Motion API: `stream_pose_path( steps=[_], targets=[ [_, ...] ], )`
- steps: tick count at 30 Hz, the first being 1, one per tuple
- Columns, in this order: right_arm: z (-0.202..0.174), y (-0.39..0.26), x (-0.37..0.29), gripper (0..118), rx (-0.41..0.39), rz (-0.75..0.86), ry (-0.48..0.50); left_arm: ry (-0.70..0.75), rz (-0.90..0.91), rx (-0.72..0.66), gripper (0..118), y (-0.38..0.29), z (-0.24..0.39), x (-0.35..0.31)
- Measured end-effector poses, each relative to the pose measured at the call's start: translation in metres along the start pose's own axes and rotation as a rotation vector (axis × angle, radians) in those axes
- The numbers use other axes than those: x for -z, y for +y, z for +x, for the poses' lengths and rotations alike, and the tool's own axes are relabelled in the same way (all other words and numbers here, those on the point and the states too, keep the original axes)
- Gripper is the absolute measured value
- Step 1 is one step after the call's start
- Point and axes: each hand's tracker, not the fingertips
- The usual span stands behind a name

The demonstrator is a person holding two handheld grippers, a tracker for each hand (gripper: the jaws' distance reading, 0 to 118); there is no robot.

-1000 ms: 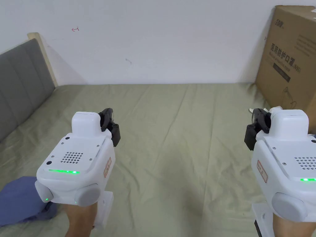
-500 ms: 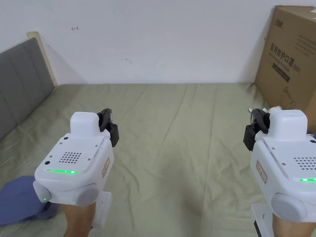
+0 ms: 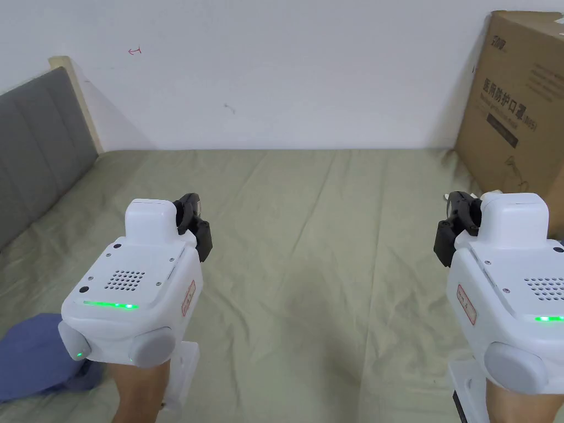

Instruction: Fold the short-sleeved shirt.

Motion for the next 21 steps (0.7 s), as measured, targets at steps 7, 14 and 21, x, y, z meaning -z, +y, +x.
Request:
stream_pose_path(
  steps=[7, 14, 21],
  targets=[
    [0.0006, 0.0007, -0.0009, 4, 0.011, 0.003, -0.002, 0.004, -0.002, -0.001, 4, -0.0013, -0.0003, -0.0006],
    [0.0004, -0.0009, -0.0009, 4, 0.001, -0.002, -0.003, 0.004, -0.004, 0.006, 4, -0.0024, -0.0002, -0.0018],
    [-0.0003, -0.0018, -0.0010, 4, -0.003, -0.003, 0.000, 0.009, -0.003, 0.010, 4, -0.0027, -0.0011, -0.0023]
  ],
)
